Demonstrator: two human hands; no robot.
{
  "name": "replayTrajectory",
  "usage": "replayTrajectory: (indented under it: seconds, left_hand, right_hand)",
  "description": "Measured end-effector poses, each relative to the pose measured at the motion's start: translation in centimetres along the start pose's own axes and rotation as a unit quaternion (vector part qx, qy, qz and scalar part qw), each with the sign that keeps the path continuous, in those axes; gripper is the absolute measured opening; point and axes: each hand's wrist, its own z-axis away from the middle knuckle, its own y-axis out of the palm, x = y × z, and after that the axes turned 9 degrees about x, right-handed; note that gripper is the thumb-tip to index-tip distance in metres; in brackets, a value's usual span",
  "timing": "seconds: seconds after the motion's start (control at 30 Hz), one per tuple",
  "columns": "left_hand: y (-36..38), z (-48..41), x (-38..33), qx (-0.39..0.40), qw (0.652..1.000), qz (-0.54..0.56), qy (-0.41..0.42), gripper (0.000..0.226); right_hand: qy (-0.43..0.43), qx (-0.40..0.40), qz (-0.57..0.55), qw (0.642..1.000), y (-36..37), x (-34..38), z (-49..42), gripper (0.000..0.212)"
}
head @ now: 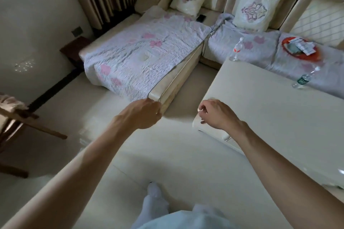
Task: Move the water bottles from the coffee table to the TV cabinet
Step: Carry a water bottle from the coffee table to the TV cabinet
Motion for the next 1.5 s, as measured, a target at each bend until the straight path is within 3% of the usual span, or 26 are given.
replayTrajectory:
  seconds: [0.37, 0.7, 0.87, 1.07, 1.5]
  left_hand:
    - [-8.8, -13.3, 6.4, 0.042, 0.994, -0.062, 0.081, 0.034]
    - [-16.8, -28.0, 6.6, 0.044, 0.99, -0.087, 0.107, 0.034]
    - [-21.9, -35.4, 7.1, -0.004, 0.991, -0.068, 0.113, 0.033]
    - [-25.0, -43.9, 7.6, 0.033, 0.987, -0.083, 0.137, 0.031]
    - [-33.0, -62.9, 5.2, 0.055, 0.949, -0.128, 0.284, 0.032]
  right_hand:
    - [0.107, -0.047, -0.02, 0.993, -4.2, -0.1, -9.2, 0.014]
    - [0.109, -0.076, -0.055, 0.99, -11.3, -5.5, -22.7, 0.018]
    - [0.122, -0.088, -0.043, 0.988, -16.7, -8.6, -28.4, 0.022]
    - [0.155, -0.09, -0.047, 0.983, -20.5, -11.8, -34.7, 0.02]
    - [0.292, -0.127, -0.057, 0.946, -26.1, -16.8, -44.5, 0.022]
